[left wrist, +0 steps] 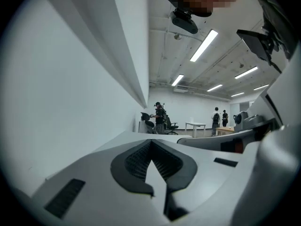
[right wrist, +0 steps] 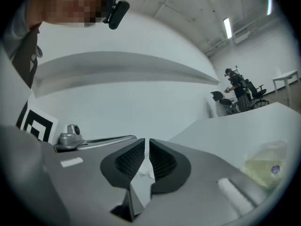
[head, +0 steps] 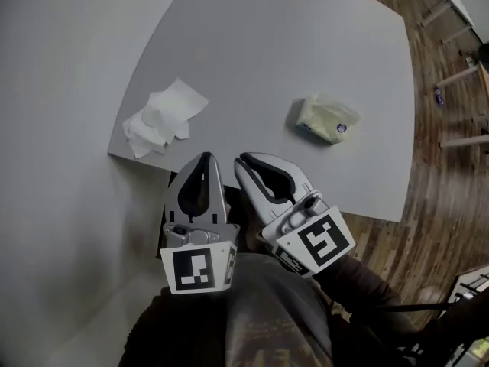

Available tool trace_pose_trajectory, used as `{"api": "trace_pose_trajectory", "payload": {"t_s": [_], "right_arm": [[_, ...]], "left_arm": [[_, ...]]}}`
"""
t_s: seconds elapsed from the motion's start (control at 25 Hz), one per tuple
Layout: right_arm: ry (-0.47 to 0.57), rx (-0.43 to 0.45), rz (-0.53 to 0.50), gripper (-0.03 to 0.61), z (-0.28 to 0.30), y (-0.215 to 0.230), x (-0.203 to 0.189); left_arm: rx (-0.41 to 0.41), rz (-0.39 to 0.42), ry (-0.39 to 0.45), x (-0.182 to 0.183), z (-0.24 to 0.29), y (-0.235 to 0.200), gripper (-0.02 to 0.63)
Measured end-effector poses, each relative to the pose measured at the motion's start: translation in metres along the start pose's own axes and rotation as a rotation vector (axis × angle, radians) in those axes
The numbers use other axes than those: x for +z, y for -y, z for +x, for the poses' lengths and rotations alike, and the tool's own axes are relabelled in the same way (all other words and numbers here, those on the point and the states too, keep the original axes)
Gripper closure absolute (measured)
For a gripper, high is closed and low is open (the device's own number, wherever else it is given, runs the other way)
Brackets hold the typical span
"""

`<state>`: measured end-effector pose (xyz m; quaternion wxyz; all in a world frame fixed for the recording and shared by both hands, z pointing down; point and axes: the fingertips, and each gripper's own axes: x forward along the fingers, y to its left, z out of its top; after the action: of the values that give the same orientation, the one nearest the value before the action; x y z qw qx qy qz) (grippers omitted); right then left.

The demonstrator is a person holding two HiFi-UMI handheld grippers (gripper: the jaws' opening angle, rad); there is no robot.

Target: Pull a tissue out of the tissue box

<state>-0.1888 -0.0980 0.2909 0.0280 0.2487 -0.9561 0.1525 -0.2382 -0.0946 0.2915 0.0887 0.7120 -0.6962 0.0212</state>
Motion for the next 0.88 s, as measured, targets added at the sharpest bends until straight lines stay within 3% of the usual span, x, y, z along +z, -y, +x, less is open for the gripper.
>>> {"api": "trace_pose_trajectory", "payload": {"t_s": [0.16,0.44,0.72,0.88], "right_arm": [[0.074,-0.105,-0.019,0.573,-0.087,0.008,0.029],[0.141,-0.203,-0.047,0.577,-0.216,-0.004,0.051],[0.207,-0.246,-0.074,0.577,-0.26,-0.017,0.062],[0.216,-0.276,-0.1,0.577,-0.259,-0.023,0.067]], "left_arm": [[-0.065,0.047,0.112,0.036,-0.015,0.077,0.614],[-0.193,0.141,0.119,0.043,-0.076,0.2,0.615],[-0.254,0.197,0.115,0.047,-0.107,0.237,0.615],[-0.283,0.175,0.151,0.056,-0.112,0.238,0.615]]}}
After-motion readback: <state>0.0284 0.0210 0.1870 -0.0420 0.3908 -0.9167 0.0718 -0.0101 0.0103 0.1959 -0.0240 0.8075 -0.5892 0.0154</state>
